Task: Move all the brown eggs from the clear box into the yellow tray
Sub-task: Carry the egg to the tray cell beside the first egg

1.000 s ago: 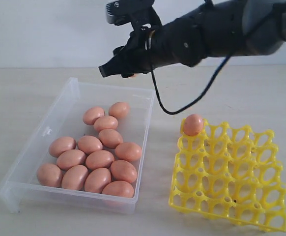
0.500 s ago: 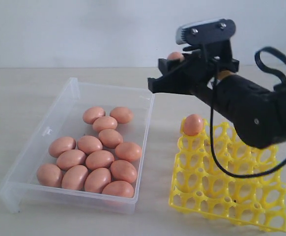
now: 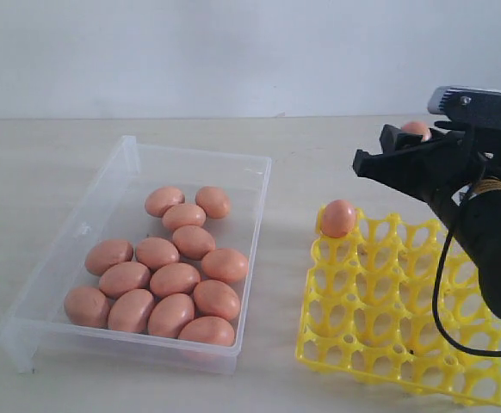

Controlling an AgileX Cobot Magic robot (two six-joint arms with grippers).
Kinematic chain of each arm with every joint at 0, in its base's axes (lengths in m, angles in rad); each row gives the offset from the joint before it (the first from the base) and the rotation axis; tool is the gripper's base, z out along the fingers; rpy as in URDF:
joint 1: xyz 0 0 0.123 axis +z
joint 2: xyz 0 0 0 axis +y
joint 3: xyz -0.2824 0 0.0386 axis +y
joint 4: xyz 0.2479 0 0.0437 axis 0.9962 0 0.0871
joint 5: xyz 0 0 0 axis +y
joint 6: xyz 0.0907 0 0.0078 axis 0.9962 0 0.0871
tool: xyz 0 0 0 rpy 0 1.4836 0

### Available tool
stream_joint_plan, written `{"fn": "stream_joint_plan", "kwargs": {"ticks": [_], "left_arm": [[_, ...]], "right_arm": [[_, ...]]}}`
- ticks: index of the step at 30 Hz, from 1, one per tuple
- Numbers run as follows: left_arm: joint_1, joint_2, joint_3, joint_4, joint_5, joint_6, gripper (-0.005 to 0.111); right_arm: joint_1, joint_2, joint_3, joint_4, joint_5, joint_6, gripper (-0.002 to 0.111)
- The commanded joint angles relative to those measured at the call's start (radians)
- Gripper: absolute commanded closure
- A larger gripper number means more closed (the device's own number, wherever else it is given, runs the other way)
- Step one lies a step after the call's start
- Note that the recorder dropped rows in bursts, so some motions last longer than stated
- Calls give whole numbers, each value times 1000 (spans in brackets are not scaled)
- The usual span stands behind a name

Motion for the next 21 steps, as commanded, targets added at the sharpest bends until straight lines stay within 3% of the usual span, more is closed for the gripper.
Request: {"fn": "stream_joint_plan", "kwargs": {"ticks": [1, 11, 21], "left_arm": [[-8, -3, 3, -2, -2, -8, 103], [-8, -3, 3, -2, -2, -8, 103], [-8, -3, 3, -2, -2, -8, 103]], "right_arm": [[-26, 4, 6, -51, 4, 22, 109], [-26, 159, 6, -117, -125, 124, 109], [-26, 236, 6, -122, -136, 136, 109]]}}
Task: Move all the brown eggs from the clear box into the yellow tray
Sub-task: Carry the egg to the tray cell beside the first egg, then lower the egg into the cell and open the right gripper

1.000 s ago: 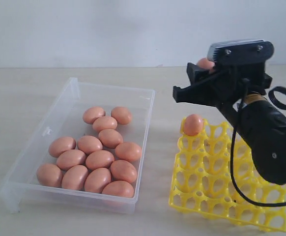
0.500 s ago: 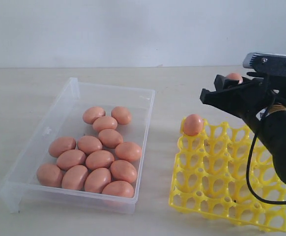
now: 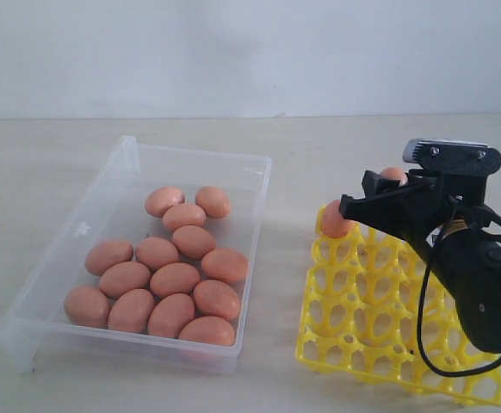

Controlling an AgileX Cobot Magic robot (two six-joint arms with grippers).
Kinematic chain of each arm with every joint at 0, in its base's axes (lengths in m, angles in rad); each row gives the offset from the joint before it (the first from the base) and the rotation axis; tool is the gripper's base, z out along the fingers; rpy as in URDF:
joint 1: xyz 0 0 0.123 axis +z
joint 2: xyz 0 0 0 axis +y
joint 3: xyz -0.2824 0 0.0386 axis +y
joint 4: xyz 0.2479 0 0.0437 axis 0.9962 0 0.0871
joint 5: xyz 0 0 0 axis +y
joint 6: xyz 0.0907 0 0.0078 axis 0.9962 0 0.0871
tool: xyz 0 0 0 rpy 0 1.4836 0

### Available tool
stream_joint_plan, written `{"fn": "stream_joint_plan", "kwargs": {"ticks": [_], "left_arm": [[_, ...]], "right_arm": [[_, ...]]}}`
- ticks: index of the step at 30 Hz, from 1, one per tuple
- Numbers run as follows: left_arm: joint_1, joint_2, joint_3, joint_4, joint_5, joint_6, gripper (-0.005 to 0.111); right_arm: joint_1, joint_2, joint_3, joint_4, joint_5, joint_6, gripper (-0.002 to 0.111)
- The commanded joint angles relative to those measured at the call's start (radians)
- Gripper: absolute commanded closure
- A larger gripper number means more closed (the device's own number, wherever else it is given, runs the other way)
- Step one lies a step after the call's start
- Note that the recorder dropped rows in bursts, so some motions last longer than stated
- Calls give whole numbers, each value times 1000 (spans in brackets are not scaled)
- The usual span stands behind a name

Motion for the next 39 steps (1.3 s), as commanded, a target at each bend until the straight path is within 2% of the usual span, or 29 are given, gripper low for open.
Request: {"fn": "stream_joint_plan", "kwargs": {"ticks": [1, 39], "left_arm": [[-8, -3, 3, -2, -2, -8, 103], [-8, -3, 3, -2, -1, -8, 103]], "right_arm": [[-4, 20, 4, -18, -28, 17, 109], [-2, 67, 2, -65, -8, 48, 109]]}}
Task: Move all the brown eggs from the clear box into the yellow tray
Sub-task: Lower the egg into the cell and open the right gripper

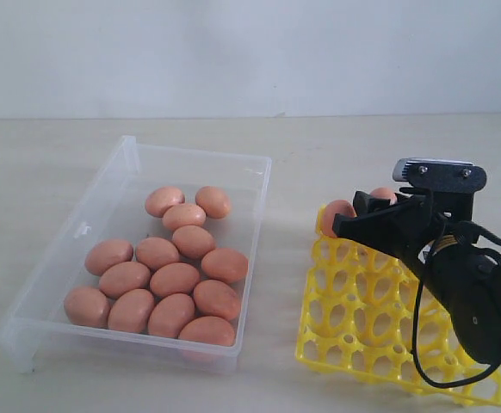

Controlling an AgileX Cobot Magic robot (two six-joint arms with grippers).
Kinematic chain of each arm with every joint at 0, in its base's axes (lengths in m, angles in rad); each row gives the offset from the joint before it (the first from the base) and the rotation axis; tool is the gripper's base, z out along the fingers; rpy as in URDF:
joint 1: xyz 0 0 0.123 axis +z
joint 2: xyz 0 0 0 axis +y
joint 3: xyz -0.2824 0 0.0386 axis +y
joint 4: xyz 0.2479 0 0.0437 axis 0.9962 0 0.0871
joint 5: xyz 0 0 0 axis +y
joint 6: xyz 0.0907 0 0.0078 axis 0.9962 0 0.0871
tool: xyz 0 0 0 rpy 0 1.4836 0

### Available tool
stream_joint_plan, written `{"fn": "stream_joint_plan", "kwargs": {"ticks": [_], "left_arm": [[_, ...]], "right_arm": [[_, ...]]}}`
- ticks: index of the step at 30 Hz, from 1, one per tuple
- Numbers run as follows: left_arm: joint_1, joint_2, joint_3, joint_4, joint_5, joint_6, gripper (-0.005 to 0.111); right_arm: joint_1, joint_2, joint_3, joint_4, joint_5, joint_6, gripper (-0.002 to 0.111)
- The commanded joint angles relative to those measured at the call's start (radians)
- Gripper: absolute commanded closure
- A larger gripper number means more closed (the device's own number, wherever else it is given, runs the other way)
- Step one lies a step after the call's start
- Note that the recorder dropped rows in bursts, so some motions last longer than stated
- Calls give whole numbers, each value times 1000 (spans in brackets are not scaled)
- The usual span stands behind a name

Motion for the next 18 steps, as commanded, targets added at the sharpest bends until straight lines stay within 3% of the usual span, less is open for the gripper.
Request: {"fn": "stream_joint_plan", "kwargs": {"ticks": [1, 14, 18], "left_arm": [[-8, -3, 3, -2, -1, -8, 103], [-8, -3, 3, -2, -4, -8, 103], [-8, -3, 3, -2, -4, -8, 103]], "right_arm": [[-2, 0, 0, -13, -2, -4, 109], [-2, 0, 0, -13, 0, 1, 107], [-2, 0, 0, -13, 0, 4, 89]]}}
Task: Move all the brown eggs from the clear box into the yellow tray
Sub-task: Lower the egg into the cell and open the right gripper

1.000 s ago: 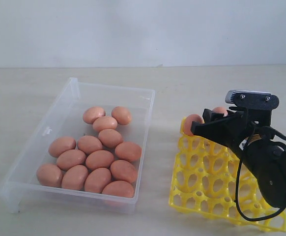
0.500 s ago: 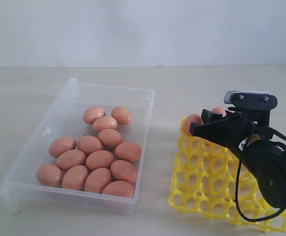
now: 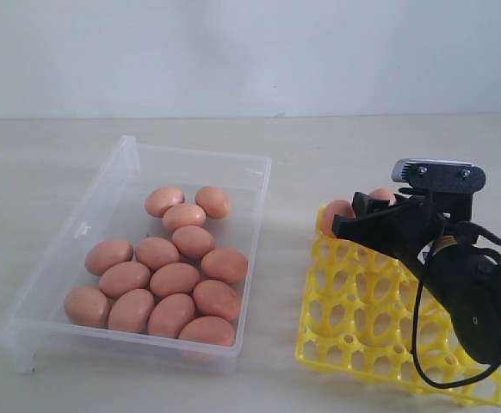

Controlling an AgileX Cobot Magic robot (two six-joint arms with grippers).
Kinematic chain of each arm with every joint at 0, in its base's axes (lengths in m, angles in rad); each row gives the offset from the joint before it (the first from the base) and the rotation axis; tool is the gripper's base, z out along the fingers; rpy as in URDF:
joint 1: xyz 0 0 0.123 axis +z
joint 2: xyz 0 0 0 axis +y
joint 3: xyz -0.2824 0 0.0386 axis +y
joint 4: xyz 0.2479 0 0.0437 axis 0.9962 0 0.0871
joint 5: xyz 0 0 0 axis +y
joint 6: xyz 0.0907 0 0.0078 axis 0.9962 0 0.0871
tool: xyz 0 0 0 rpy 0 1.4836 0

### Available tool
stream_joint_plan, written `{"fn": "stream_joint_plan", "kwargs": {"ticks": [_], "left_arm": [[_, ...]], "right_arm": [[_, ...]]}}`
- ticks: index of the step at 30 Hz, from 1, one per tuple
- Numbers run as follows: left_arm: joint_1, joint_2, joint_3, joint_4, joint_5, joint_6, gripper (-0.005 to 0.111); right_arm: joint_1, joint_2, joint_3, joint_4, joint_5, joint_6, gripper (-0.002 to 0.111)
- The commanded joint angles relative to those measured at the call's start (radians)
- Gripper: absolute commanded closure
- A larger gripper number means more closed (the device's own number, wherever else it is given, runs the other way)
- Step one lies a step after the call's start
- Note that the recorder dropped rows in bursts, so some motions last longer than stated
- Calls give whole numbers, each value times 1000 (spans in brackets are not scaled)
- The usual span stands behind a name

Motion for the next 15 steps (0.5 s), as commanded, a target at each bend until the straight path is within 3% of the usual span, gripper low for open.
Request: {"fn": "stream_joint_plan", "kwargs": {"ticks": [1, 4, 15], "left_arm": [[-8, -3, 3, -2, -4, -8, 103], [-8, -3, 3, -2, -4, -8, 103], [-8, -3, 3, -2, -1, -8, 103]], "right_arm": [[-2, 0, 0, -6, -3, 6, 82], [-2, 0, 0, -6, 1, 21, 74], [-2, 0, 0, -28, 3, 21, 74]]}}
